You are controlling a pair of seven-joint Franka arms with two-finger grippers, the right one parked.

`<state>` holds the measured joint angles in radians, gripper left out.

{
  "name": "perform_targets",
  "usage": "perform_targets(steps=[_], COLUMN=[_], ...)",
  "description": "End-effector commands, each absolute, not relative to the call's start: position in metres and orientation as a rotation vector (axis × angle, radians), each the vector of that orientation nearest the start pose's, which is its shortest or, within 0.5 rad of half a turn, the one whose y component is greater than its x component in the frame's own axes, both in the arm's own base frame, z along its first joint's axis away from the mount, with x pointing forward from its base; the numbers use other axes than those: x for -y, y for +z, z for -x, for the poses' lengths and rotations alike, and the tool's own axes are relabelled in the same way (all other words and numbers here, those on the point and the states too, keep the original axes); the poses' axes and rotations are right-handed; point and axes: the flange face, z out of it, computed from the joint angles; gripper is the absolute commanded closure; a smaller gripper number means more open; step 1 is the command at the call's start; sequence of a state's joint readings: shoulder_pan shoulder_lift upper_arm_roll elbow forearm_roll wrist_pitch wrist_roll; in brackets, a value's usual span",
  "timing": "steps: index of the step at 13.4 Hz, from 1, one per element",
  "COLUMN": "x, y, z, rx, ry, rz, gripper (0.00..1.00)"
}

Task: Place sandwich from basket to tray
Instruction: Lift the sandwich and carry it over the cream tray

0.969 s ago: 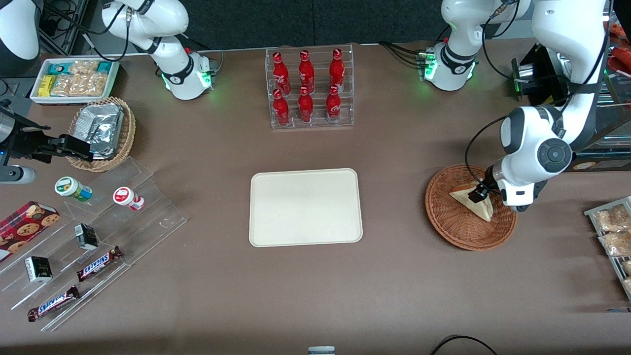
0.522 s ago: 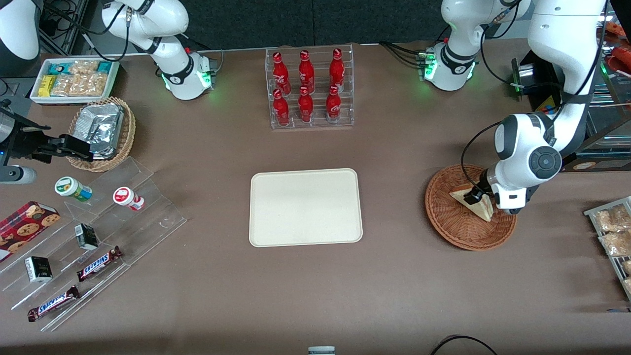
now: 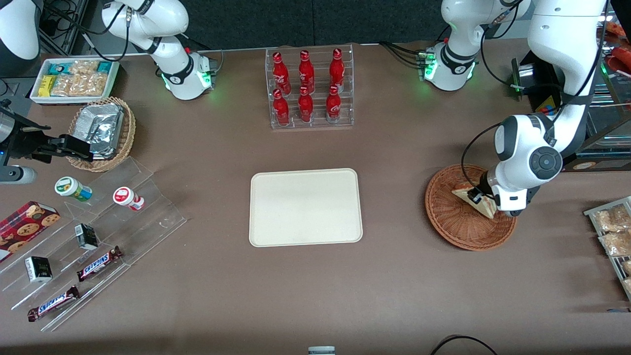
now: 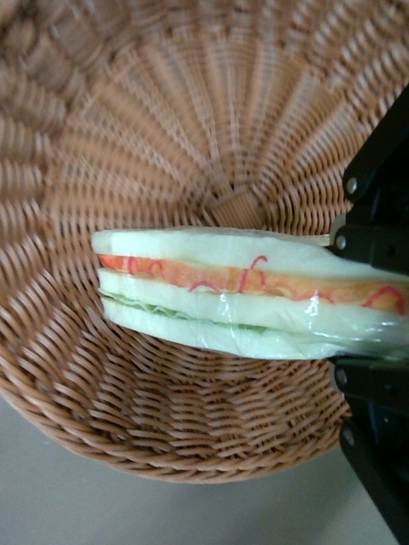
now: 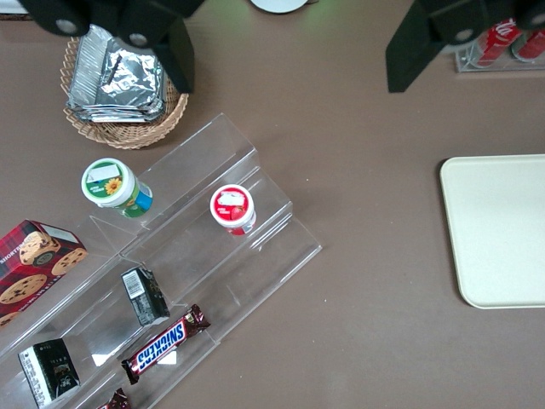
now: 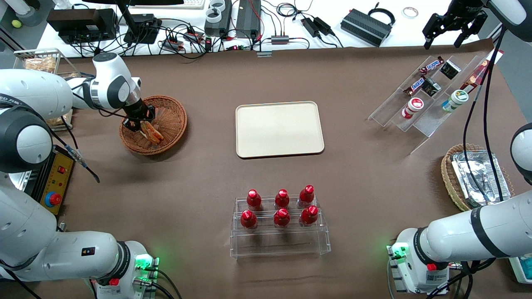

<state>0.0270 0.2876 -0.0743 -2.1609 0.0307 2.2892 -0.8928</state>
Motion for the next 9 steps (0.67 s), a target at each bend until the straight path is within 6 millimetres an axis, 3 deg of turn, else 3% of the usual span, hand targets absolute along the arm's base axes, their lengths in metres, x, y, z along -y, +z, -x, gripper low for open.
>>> perform_targets(steps=[1,3,5,9], x=[0.042,0.074,0.112,0.221], y=[0.305,0.354,0.391,0.43], z=[-0.571,-0.592,-0.602,-0.593], rx=[1.202,1.139,1.073,0.861], ry=[0.23,0.256,0.213,0.1], rz=[2.79,2.812,2.862,2.979], gripper=[0.97,0.97,0.97,0.94])
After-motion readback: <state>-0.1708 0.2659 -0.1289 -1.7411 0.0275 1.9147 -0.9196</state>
